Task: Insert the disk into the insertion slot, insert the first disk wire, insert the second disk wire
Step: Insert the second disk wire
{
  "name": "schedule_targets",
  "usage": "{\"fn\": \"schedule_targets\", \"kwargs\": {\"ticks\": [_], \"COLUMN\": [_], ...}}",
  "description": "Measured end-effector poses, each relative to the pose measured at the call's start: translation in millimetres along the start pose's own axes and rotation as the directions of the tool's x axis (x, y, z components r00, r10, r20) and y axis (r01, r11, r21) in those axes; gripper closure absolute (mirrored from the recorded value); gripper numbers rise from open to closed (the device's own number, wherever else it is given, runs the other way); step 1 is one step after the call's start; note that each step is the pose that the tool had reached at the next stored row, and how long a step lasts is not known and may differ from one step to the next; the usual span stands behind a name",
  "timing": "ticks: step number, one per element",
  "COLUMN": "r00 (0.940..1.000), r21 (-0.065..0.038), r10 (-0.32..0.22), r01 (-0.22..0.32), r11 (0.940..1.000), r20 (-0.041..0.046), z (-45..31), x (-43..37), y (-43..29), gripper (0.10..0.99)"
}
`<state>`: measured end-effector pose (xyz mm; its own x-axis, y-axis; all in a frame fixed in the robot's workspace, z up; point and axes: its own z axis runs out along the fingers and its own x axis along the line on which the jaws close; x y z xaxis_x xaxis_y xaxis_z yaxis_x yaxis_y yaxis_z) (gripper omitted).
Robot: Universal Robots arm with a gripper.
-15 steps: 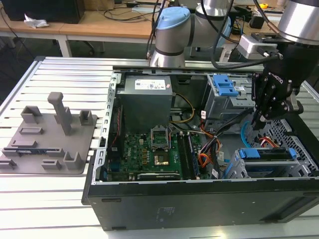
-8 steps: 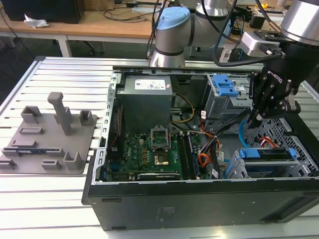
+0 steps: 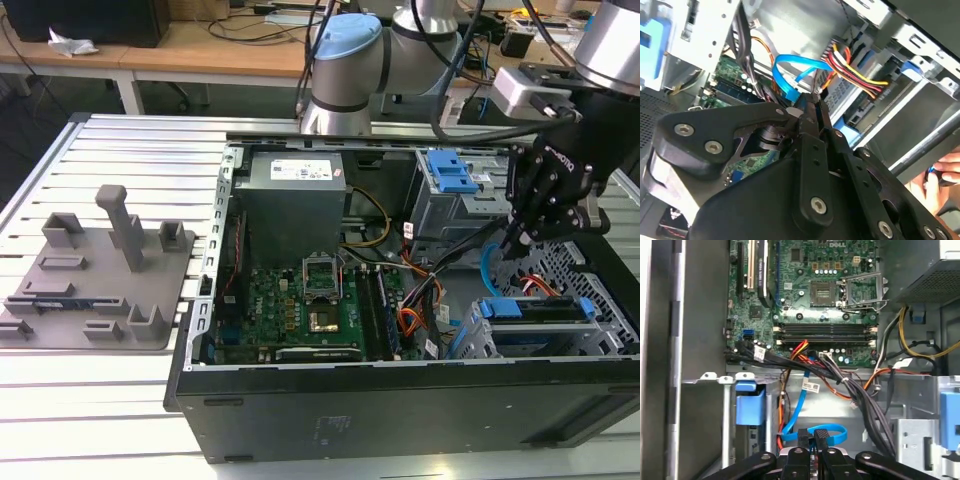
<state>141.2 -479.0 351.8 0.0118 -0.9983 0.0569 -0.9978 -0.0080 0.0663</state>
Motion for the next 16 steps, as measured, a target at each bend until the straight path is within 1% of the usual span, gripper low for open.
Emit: {"fn": "schedule_targets", "kwargs": {"ticks": [1,2,3,4,5,7,8,9,10,12,13,14,16], "r00": [1.0000,1.0000,1.0000,0.9999,0.9996,0.9988,0.9985,0.9979,0.9975,0.9970,0.9968,0.9968,0.9968], "r21": [0.000,0.000,0.000,0.000,0.001,0.002,0.002,0.002,0.002,0.002,0.002,0.001,-0.001], "r10": [0.000,0.000,0.000,-0.001,-0.002,-0.003,-0.004,-0.004,-0.004,-0.005,-0.005,-0.005,-0.005], "r01": [0.000,0.000,0.000,0.001,0.002,0.003,0.004,0.004,0.004,0.005,0.005,0.005,0.005], "r11": [1.0000,1.0000,1.0000,1.0000,1.0000,1.0000,1.0000,1.0000,1.0000,1.0000,1.0000,1.0000,1.0000], "r20": [0.0004,0.0027,0.0052,0.0145,0.0286,0.0484,0.0549,0.0642,0.0701,0.0777,0.0799,0.0804,0.0796], "z": [0.1,0.3,0.2,0.1,0.3,0.7,0.8,1.0,1.0,0.9,0.8,0.7,0.6], "x": [3.0,7.8,10.5,14.1,18.6,25.7,27.8,30.5,32.4,35.4,36.8,37.4,37.5], "y": [-0.7,-3.0,-5.9,-9.6,-9.7,-9.8,-10.0,-10.3,-11.1,-14.1,-17.7,-20.5,-21.4], "gripper": [0.925,0.925,0.925,0.925,0.925,0.925,0.925,0.925,0.925,0.925,0.925,0.925,0.925]}}
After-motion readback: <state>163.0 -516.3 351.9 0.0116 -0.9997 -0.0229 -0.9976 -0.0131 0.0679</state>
